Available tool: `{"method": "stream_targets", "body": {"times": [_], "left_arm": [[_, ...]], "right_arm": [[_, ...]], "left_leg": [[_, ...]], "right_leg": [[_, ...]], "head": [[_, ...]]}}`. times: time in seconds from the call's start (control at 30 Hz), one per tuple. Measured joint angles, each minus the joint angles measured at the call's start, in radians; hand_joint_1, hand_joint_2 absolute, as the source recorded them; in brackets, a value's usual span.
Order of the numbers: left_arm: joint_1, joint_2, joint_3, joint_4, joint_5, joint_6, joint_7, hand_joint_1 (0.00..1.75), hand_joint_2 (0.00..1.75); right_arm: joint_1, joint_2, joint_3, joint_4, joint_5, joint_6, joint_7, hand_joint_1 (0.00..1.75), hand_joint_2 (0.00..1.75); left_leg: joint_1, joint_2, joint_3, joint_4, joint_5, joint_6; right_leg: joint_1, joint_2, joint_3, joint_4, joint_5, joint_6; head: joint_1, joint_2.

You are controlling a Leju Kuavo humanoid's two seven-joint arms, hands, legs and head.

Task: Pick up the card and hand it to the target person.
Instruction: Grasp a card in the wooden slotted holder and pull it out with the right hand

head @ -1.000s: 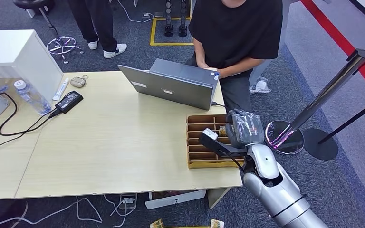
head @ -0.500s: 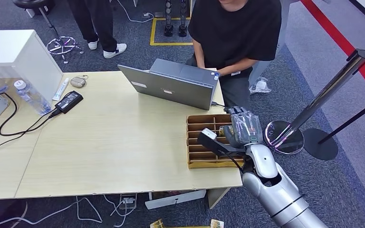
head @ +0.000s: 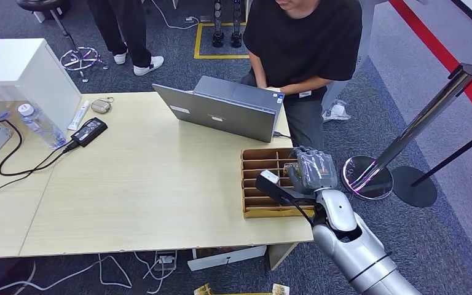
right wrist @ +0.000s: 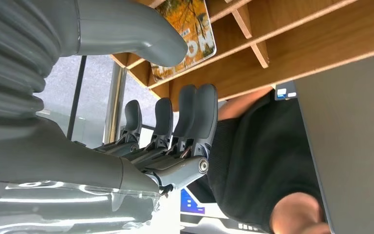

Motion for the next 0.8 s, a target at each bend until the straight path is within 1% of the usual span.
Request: {"method": "stream_targets", "body": {"times": [0.17, 0.37, 0.67, 0.8], "left_arm": [[0.000, 0.000, 0.000, 0.000, 0.000, 0.000, 0.000, 0.00, 0.00], [0.000, 0.000, 0.000, 0.000, 0.000, 0.000, 0.000, 0.00, 0.00], [0.000, 0.000, 0.000, 0.000, 0.000, 0.000, 0.001, 0.00, 0.00], [0.000, 0.000, 0.000, 0.000, 0.000, 0.000, 0.001, 0.00, 0.00]], "right_arm": [[0.000, 0.000, 0.003, 0.014, -0.001, 0.008, 0.000, 0.94, 1.75], [0.000, 0.000, 0.011, 0.029, -0.004, 0.012, 0.002, 0.86, 1.75], [-0.004, 0.000, 0.013, 0.040, -0.011, 0.009, 0.009, 0.90, 1.75], [-0.005, 0.000, 0.013, 0.042, -0.011, 0.009, 0.009, 0.95, 1.75]], "left_leg": [[0.000, 0.000, 0.000, 0.000, 0.000, 0.000], [0.000, 0.000, 0.000, 0.000, 0.000, 0.000], [0.000, 0.000, 0.000, 0.000, 0.000, 0.000], [0.000, 0.000, 0.000, 0.000, 0.000, 0.000]], "right_leg": [[0.000, 0.000, 0.000, 0.000, 0.000, 0.000], [0.000, 0.000, 0.000, 0.000, 0.000, 0.000], [0.000, 0.000, 0.000, 0.000, 0.000, 0.000], [0.000, 0.000, 0.000, 0.000, 0.000, 0.000]], "head": [[0.000, 0.000], [0.000, 0.000], [0.000, 0.000], [0.000, 0.000]]}}
